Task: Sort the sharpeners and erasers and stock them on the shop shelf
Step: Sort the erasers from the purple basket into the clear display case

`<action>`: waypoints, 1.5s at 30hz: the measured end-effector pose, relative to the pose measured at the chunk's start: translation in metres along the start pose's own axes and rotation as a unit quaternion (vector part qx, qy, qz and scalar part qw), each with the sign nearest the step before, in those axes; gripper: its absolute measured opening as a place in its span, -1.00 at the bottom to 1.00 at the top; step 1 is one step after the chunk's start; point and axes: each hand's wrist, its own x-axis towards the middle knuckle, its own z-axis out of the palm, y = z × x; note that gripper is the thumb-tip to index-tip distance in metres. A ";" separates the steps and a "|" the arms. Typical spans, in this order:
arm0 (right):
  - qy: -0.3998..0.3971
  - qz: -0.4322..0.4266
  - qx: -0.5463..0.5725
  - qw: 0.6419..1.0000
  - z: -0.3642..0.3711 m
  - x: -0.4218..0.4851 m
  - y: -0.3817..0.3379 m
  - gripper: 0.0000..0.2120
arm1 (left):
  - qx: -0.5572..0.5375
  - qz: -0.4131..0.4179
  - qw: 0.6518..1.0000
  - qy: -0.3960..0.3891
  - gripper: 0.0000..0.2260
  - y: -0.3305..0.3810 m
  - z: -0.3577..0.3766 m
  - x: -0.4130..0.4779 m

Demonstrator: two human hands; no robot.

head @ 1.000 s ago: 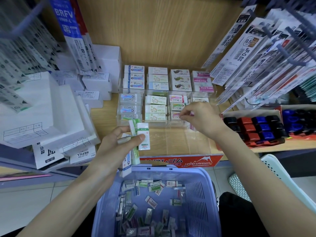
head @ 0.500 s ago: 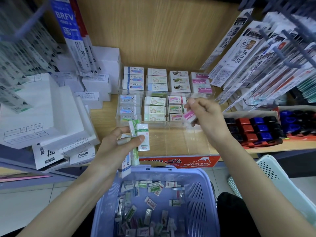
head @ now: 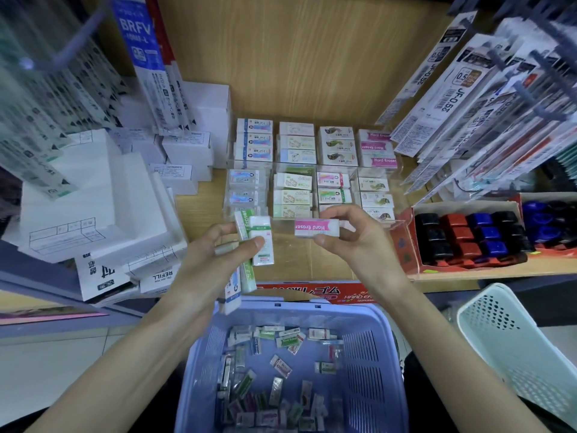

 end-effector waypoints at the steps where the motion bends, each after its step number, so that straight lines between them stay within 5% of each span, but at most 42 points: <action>1: 0.011 0.002 -0.042 0.999 0.003 -0.001 0.004 -0.82 | -0.011 0.001 1.000 0.009 -0.76 0.002 -0.004 0.001; 5: 0.015 -0.082 -0.245 0.966 0.020 -0.005 0.021 -0.87 | -0.019 0.007 0.998 0.067 -0.79 0.006 -0.022 0.004; 13: 0.086 -0.211 -0.218 0.949 0.047 -0.012 0.018 -0.88 | -0.032 -0.001 0.997 0.071 -0.80 0.007 -0.044 -0.004; 22: -0.073 -0.169 -0.444 0.877 0.081 0.019 0.029 -0.78 | -0.048 0.007 0.996 0.069 -0.80 0.010 -0.052 -0.011; 26: -0.064 -0.233 -0.500 0.831 0.085 0.024 0.026 -0.81 | -0.058 0.010 0.996 0.067 -0.81 0.011 -0.051 -0.012; 34: -0.021 -0.305 -0.390 0.869 0.081 0.009 0.035 -0.66 | -0.061 0.011 0.996 0.065 -0.83 0.013 -0.049 -0.013; 38: -0.099 -0.317 -0.388 0.860 0.079 0.013 0.026 -0.53 | -0.049 0.005 0.997 0.066 -0.75 0.014 -0.052 -0.013; 41: -0.174 -0.237 -0.373 0.880 0.077 0.021 0.002 -0.61 | -0.043 0.006 0.997 0.067 -0.72 0.015 -0.054 -0.014; 45: -0.288 -0.181 -0.406 0.848 0.084 0.034 -0.008 -0.60 | -0.046 0.005 0.997 0.068 -0.70 0.015 -0.054 -0.013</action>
